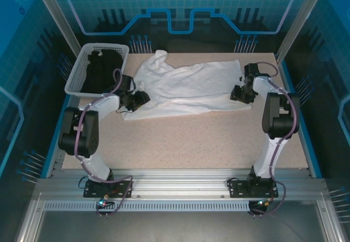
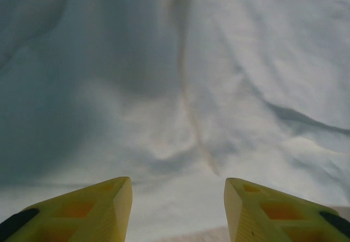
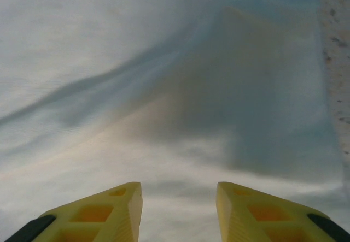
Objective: Fold the inside-out t-shirt
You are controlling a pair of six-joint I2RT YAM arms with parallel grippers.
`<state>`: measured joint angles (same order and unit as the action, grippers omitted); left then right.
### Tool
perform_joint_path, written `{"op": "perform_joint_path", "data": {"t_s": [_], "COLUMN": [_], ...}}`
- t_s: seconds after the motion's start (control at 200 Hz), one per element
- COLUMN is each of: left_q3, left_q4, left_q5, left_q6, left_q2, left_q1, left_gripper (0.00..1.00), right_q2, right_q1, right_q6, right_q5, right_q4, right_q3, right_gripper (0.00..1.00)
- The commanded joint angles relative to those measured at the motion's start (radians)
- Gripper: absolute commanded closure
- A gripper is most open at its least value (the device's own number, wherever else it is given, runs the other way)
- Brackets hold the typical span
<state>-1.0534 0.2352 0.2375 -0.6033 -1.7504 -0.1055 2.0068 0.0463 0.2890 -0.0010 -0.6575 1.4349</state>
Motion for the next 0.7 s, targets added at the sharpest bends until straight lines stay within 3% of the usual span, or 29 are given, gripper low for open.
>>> {"op": "perform_joint_path", "data": {"t_s": [0.0,0.225,0.38,0.485,0.56,0.695], "left_q3": [0.029,0.145,0.353,0.419,0.419,0.413], "left_q4": [-0.071,-0.066,-0.132,-0.121,-0.072,-0.038], "left_q5": [-0.033,-0.003,0.040,0.059,0.028,-0.025], "left_q6": [0.006,0.044,-0.007,-0.044,-0.029,-0.005], "left_q2": [-0.022,-0.009,0.138,0.258,0.346,0.425], "left_q1": [0.011,-0.002,-0.100,-0.147,-0.145,-0.123], "left_gripper": [0.51,0.51,0.51,0.49,0.48,0.46], "right_q2": [0.039,0.001,-0.098,-0.283,-0.459,-0.582], "right_q1": [0.003,-0.009,-0.008,-0.050,-0.203,-0.438], "right_q6": [-0.065,-0.068,0.005,-0.001,-0.090,-0.310], "right_q5": [0.162,0.385,0.537,0.507,0.501,0.116], "right_q4": [-0.128,-0.234,-0.286,-0.196,-0.043,0.301], "right_q3": [0.028,-0.079,-0.223,-0.335,-0.398,-0.453], "right_gripper": [0.60,0.61,0.61,0.61,0.59,0.50]}}
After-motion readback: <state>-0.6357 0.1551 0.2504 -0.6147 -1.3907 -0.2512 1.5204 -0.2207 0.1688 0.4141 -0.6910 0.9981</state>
